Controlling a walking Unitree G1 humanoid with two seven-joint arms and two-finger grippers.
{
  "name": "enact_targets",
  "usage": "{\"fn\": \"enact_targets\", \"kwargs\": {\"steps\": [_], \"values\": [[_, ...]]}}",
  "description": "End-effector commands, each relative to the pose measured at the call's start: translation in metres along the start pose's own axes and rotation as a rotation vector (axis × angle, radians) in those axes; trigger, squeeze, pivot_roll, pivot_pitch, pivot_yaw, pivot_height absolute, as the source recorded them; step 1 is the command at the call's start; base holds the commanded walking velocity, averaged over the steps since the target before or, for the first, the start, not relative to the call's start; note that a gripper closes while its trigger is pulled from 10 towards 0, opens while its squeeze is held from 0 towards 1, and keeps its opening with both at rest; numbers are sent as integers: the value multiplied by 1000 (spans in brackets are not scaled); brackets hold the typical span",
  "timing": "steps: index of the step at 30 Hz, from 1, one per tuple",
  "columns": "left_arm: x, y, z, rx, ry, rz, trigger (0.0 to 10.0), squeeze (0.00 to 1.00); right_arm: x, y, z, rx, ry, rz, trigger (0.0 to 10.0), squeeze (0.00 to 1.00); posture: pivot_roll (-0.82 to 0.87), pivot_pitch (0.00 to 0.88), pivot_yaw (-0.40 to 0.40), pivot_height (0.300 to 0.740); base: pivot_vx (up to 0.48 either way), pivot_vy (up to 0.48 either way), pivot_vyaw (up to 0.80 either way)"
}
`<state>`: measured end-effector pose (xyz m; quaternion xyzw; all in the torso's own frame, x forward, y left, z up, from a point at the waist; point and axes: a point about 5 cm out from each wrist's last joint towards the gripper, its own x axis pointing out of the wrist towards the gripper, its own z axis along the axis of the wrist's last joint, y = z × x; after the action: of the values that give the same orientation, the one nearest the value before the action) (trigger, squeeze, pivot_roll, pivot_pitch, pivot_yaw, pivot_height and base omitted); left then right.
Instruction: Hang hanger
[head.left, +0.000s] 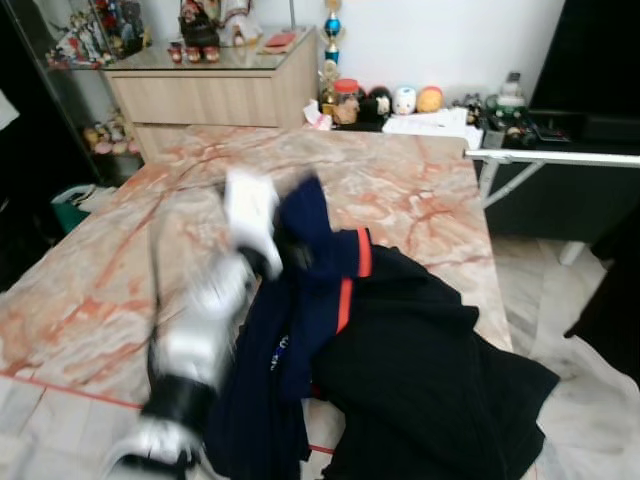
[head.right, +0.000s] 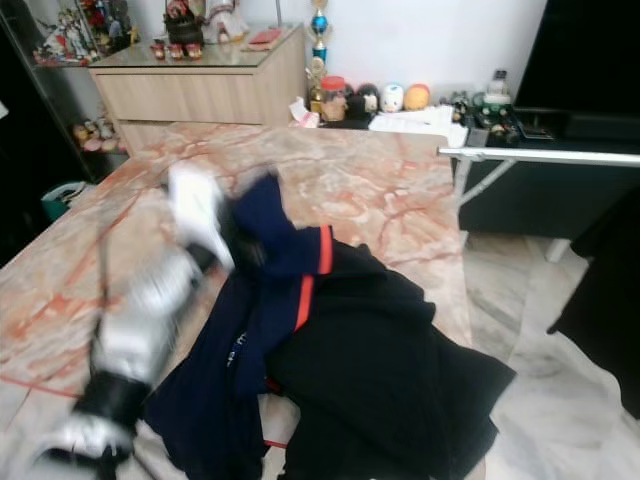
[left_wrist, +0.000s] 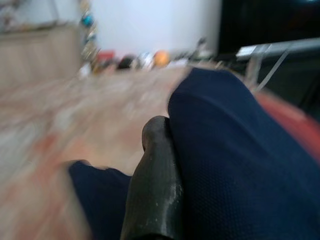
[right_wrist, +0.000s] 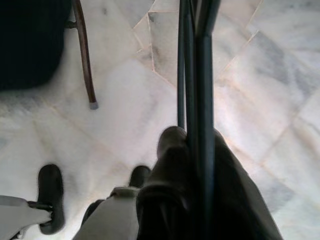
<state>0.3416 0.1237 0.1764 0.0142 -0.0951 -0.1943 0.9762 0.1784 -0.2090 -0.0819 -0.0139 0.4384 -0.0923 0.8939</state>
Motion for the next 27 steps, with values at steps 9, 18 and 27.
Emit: {"fn": "enact_targets", "kwargs": {"steps": [9, 18, 27], "values": [[-27, -10, -15, 11, 80, -26, 10000, 1000, -1, 11, -4, -12, 19, 33, 10000, 0, 109, 24, 59, 740, 0, 0, 0], [-51, -29, -28, -7, 136, -68, 10000, 1000, -1, 10, -6, -16, 22, 24, 10000, 0, 93, 17, 63, 740, 0, 0, 0], [-65, -31, -12, -18, 121, -247, 10000, 1000, -1, 9, -7, -24, 23, 29, 10000, 0, 94, 22, 61, 740, 0, 0, 0]]}}
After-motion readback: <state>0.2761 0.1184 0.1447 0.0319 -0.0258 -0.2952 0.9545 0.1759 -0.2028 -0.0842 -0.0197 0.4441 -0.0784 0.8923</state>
